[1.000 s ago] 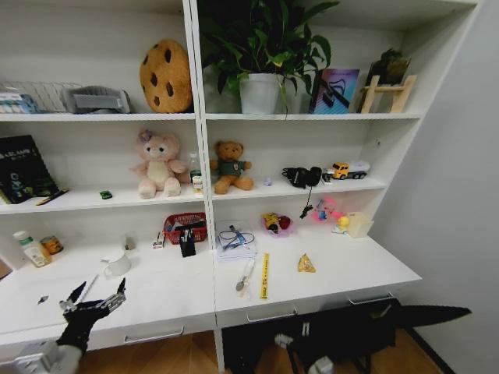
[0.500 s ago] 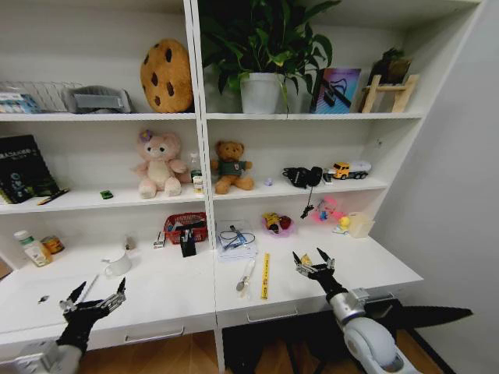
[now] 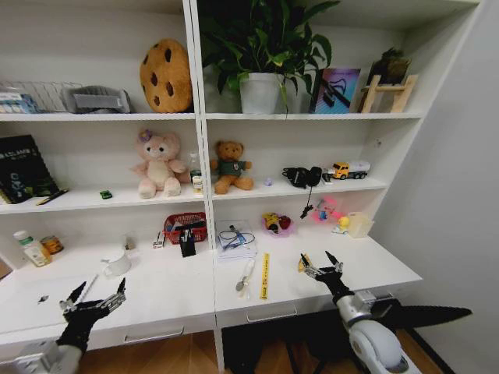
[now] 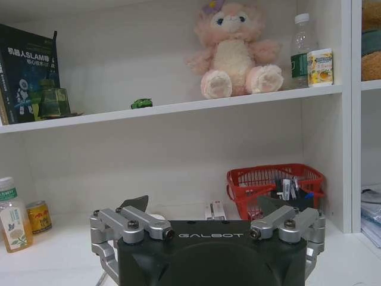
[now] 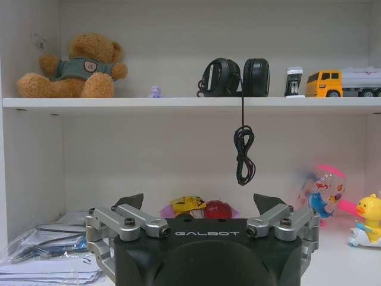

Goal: Organize the objects on the table.

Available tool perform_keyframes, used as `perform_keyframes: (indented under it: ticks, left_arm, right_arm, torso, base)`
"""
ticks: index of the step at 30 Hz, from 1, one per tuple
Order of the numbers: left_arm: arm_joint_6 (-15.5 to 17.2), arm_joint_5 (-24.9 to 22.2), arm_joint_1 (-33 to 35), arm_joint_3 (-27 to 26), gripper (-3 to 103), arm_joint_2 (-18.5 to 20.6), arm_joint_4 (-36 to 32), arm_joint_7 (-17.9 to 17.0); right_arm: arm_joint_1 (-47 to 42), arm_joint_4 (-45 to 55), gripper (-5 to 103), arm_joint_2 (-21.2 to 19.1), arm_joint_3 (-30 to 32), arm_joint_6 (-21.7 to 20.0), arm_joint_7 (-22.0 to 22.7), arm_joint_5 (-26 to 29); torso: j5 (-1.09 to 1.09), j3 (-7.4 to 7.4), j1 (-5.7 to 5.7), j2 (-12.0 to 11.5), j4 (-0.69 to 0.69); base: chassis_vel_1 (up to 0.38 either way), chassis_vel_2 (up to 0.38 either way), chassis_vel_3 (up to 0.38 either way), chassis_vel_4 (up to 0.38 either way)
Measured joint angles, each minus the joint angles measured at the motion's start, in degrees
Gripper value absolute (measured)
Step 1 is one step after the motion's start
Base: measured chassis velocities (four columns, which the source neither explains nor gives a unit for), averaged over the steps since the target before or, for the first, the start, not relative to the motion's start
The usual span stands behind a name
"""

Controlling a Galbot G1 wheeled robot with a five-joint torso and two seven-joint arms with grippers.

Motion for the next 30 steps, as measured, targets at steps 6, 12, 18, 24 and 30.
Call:
perform_keyframes:
  ticks: [6, 12, 18, 24, 30]
  left_arm:
    - [0.0, 0.0, 0.0, 0.0, 100, 0.0, 0.0, 0.0]
    - [0.0, 0.0, 0.0, 0.0, 100, 0.0, 0.0, 0.0]
    - [0.0, 0.0, 0.0, 0.0, 100, 0.0, 0.0, 0.0]
    - [0.0, 0.0, 0.0, 0.0, 100, 0.0, 0.0, 0.0]
    - [0.0, 0.0, 0.0, 0.0, 100, 0.0, 0.0, 0.0]
  right_arm:
    - [1.6, -2.1, 100, 0.0, -0.8, 1.6, 0.1, 0.2]
    - [4.2, -5.0, 100, -0.2, -1.5, 0.4, 0.0, 2.8]
    - [10.5, -12.3, 100, -0.7, -3.9, -5.3, -0.8, 5.5]
    - [19.4, -18.9, 100, -1.1, -7.3, -10.8, -0.5, 6.6]
    - [24.3, -24.2, 101, -1.7, -10.8, -13.2, -0.9, 6.6]
  torso:
    - [0.02, 0.0, 0.0, 0.0, -0.01]
    - [0.0, 0.0, 0.0, 0.0, 0.0]
    - [0.03, 0.0, 0.0, 0.0, -0.02]
    - [0.01, 0.0, 0.0, 0.0, 0.02]
    - [0.02, 0.01, 0.0, 0.0, 0.0]
  base:
    - [-0.056, -0.068, 0.065, 0.056]
    - [0.0, 0.0, 0.0, 0.0]
    - [0.0, 0.0, 0.0, 0.0]
    - [0.0, 0.0, 0.0, 0.0]
    - [0.0, 0.0, 0.0, 0.0]
